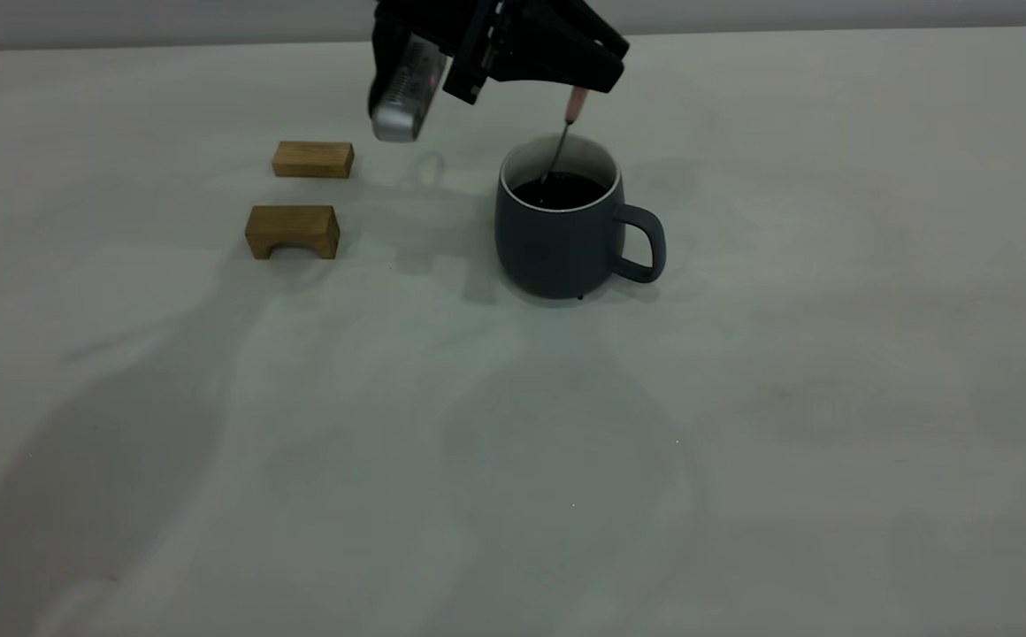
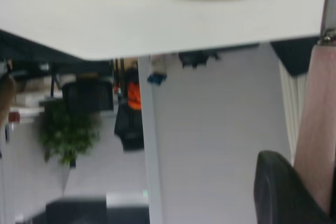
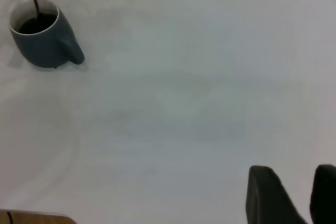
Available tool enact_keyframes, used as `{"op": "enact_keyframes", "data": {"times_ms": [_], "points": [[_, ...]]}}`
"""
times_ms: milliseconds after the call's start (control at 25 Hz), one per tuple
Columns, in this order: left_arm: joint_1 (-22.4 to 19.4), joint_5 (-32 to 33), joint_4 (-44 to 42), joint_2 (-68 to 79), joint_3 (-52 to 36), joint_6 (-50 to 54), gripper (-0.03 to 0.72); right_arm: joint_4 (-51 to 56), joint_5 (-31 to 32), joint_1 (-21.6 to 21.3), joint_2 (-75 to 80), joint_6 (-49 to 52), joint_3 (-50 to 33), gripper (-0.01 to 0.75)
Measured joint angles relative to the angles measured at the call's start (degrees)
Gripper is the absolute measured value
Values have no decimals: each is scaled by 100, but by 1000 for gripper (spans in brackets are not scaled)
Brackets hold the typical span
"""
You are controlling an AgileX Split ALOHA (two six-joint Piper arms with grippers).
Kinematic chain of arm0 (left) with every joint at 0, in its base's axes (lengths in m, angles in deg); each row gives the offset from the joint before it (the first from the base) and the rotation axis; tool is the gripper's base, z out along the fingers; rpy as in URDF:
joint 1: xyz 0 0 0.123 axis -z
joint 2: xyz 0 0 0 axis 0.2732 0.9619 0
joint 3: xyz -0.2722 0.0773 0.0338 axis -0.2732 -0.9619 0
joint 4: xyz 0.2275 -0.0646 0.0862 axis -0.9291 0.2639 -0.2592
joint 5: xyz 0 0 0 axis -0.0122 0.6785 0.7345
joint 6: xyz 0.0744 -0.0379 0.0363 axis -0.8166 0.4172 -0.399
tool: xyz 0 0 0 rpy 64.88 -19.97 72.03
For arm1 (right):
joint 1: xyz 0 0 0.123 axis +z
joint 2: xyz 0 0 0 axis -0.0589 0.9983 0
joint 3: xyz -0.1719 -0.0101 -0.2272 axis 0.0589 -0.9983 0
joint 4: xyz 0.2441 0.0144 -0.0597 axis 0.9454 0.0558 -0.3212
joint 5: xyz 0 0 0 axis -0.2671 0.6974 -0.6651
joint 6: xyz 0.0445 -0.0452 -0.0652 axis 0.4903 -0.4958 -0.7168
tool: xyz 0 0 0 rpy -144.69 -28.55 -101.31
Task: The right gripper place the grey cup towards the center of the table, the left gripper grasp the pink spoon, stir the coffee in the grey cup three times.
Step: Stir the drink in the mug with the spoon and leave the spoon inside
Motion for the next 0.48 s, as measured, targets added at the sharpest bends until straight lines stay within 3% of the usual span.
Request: {"op": "enact_keyframes", "data": {"times_ms": [280, 480], "points": [[88, 455, 622, 332, 0, 502, 158, 0, 0, 0, 0, 0, 0, 241], [88, 482, -73, 305, 173, 1466, 158, 0, 0, 0, 0, 0, 0, 241]]}}
